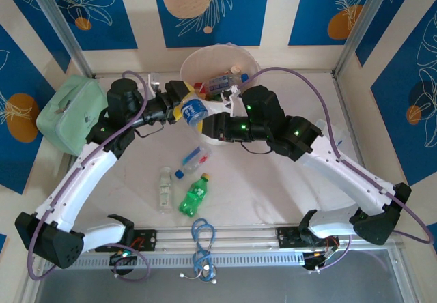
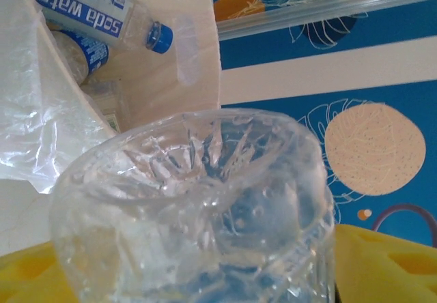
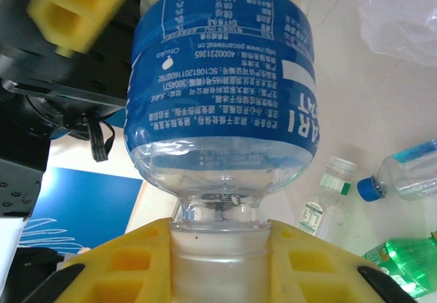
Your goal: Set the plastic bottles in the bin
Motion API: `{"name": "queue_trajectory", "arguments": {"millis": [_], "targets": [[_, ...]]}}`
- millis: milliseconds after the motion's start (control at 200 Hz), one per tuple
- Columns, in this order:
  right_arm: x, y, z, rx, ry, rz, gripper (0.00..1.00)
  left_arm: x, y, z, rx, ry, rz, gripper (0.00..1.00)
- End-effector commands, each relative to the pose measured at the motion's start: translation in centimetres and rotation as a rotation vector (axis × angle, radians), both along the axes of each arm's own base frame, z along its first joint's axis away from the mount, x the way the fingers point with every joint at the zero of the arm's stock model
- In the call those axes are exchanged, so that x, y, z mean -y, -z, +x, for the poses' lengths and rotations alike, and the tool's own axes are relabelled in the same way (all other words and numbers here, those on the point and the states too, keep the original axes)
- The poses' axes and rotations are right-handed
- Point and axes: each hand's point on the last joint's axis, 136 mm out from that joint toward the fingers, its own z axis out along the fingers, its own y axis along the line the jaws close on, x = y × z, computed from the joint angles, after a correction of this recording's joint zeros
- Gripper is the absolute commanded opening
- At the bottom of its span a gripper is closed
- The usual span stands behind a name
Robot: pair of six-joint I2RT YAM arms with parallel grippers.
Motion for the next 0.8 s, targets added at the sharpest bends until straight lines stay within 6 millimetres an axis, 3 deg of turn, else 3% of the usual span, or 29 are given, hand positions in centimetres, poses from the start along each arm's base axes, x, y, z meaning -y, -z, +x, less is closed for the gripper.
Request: {"name": "queue_trajectory", "arguments": {"millis": [0,115,255,420,480,595,795], "targets": [[0.0,-1.2,0.1,0.024,-0.007,0.007,0.25,-0.7,-2.2,-0.6,0.069,-0.025,0.038,1.0],[0.3,-2.1,0.5,0.051,0.007,-0.017,0.25,-2.9,-2.7,-0.8,0.107,-0.101,0.196,1.0],[1.1,-3.5,2.0,0.089,0.049,-0.044,0.25,-7.0,-3.3,-1.3,0.182,-0.225,0.44,1.0],[2.7,-4.7,4.4,0.104,0.122,-0.052,0.25,-13.7,-1.3,-2.7,0.157,-0.448,0.706,1.0],[3.4,-4.8,5.5,0.106,0.156,-0.063,0.26,-15.0,-0.1,-3.3,0.158,-0.482,0.75,1.0],[4.3,-4.2,7.6,0.082,0.204,-0.097,0.25,-15.4,3.0,-4.4,0.114,-0.441,0.793,1.0],[4.8,-3.3,10.8,0.066,0.252,-0.135,0.26,-14.7,11.2,-6.5,-0.095,-0.3,0.849,0.92]]}}
